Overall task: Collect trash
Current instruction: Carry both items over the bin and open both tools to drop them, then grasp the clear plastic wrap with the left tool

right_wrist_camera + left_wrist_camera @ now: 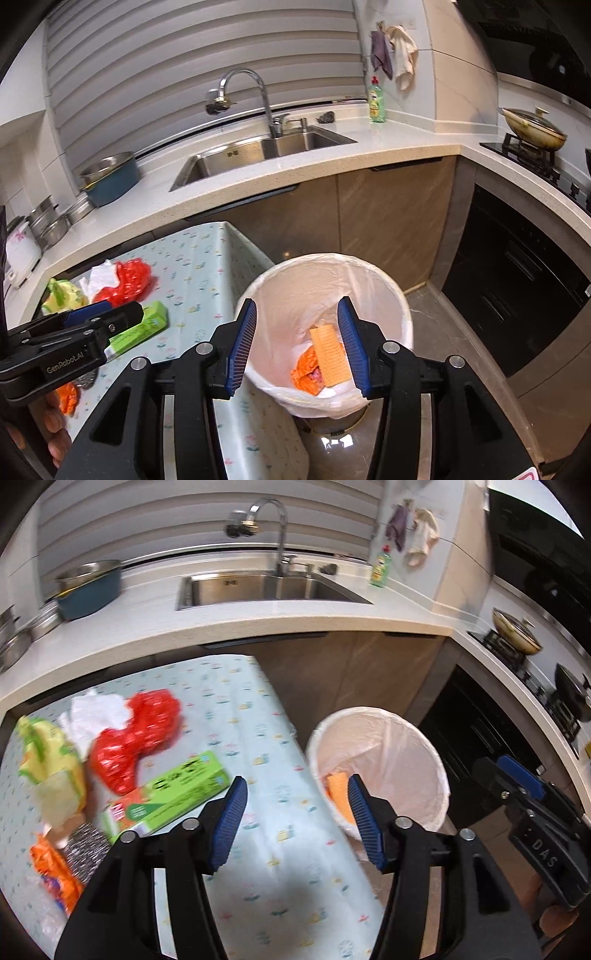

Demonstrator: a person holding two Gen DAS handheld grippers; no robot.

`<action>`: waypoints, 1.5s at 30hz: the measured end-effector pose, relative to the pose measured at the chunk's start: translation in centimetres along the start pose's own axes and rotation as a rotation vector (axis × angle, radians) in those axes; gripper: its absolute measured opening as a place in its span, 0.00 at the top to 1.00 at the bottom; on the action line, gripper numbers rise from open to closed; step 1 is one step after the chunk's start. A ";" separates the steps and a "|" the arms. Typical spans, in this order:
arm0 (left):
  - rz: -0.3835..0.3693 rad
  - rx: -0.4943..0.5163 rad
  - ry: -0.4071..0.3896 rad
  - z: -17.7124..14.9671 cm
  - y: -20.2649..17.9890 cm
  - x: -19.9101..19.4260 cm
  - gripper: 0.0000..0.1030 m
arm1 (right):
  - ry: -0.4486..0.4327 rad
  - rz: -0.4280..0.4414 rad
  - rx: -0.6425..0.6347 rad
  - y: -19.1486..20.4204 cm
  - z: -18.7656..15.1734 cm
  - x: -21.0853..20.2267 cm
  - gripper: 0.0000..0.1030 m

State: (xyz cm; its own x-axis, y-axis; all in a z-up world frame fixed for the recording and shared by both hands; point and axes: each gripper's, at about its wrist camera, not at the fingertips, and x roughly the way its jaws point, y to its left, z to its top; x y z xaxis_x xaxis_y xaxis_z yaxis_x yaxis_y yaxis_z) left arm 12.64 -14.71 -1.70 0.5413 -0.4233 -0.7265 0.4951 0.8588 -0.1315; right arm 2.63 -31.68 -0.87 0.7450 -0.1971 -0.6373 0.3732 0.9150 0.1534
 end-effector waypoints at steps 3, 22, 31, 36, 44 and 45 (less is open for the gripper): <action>0.072 -0.035 -0.013 -1.2 2.7 -1.7 0.37 | -0.002 0.041 -0.028 2.4 -0.3 -0.7 0.55; 0.329 -0.280 0.087 -11.0 20.7 -9.8 0.16 | 0.091 0.223 -0.171 19.0 -7.2 -1.7 0.55; 0.292 -0.323 0.194 -15.6 24.3 -8.3 0.19 | 0.150 0.248 -0.237 24.3 -10.4 -1.0 0.55; 0.244 -0.333 0.245 -16.8 25.4 -7.2 0.47 | 0.177 0.254 -0.268 26.4 -11.6 -0.3 0.55; 0.205 -0.344 0.218 -16.5 27.1 -8.1 0.79 | 0.208 0.278 -0.294 29.3 -12.3 0.9 0.55; 0.206 -0.343 0.207 -16.3 27.3 -8.4 0.80 | 0.212 0.284 -0.297 29.7 -12.3 1.0 0.55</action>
State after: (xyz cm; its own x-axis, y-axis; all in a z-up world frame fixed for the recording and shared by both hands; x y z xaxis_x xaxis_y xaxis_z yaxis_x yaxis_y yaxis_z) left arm 10.53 17.01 -10.17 0.4402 -0.1971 -0.8760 0.1182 0.9798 -0.1610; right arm 7.64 -0.34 -6.28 0.6541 0.1245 -0.7461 -0.0269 0.9896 0.1415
